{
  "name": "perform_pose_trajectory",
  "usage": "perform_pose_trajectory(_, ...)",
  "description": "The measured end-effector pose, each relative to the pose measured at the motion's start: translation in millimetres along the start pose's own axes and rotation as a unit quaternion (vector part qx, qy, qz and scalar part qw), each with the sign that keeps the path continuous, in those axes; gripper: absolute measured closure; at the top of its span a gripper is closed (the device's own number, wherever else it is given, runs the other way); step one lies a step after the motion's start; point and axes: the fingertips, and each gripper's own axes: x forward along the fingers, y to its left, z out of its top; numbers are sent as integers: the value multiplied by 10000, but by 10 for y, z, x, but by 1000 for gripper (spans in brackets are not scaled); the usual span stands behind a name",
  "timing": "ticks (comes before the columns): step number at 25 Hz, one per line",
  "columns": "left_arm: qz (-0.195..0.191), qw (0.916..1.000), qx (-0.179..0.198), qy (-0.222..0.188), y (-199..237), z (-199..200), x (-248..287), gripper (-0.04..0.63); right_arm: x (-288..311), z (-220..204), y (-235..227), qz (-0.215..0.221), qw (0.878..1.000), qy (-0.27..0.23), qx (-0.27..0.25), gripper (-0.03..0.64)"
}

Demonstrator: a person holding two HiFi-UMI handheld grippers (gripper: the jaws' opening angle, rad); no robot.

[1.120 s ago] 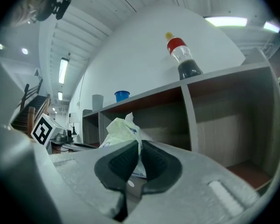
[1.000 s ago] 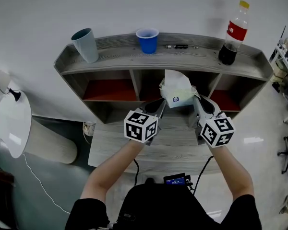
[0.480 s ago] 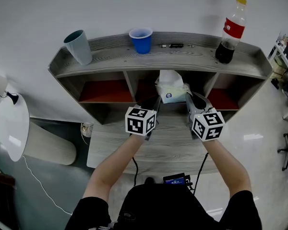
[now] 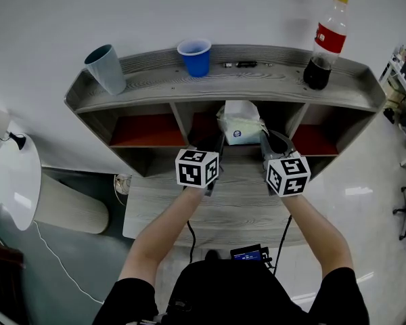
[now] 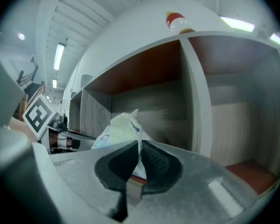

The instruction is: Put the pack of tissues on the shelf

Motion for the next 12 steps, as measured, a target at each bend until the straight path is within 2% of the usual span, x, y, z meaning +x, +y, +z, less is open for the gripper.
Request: perform_pose_trajectory(12,109,9999,-90,6,16,95,48,595,207,-26,-110,-287,9994,189,-34,591)
